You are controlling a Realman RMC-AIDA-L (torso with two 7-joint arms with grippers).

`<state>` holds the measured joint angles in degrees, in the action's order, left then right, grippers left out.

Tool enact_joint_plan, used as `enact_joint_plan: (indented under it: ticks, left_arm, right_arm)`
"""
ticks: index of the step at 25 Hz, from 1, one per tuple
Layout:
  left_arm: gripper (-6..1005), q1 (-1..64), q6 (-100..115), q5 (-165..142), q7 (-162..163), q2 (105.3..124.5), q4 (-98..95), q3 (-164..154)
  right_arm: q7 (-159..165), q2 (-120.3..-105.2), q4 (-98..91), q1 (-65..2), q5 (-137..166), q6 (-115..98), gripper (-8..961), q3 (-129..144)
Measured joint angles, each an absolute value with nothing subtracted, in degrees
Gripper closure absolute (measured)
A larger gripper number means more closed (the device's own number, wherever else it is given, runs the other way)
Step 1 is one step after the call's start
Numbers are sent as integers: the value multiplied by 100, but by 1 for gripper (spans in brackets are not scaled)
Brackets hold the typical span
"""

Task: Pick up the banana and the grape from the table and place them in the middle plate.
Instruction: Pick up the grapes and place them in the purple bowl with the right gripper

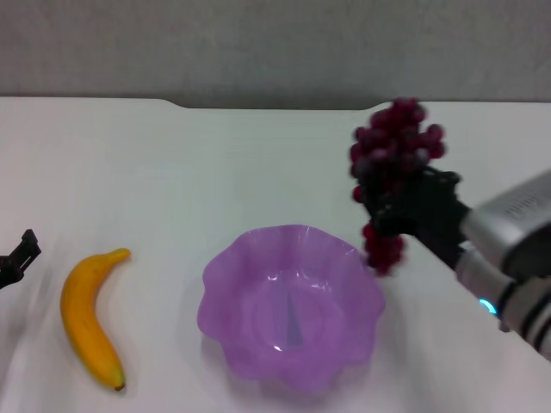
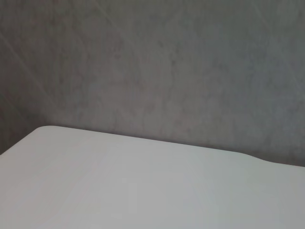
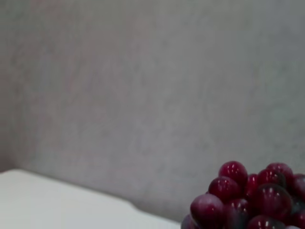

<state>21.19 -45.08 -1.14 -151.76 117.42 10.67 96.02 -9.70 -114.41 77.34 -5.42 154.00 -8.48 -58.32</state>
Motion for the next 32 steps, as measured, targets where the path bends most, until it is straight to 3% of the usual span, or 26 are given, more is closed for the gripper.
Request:
enact_joint_plan:
  ticks: [7, 20, 32]
  left_arm:
    - [105, 2166, -4504, -114, -15178, 11742, 1082, 9584]
    - [105, 2171, -4499, -114, -15170, 11753, 1090, 9580]
    - [106, 2232, -4500, -133, -15148, 11767, 1068, 9580]
  right_arm:
    - [-962, -11460, 7730, -1100, 15371, -246, 591, -5538]
    - [-921, -11476, 7056, -1532, 15135, 166, 593, -5191]
    - [-963, -11464, 6883, -2313, 14427, 1980, 595, -5357]
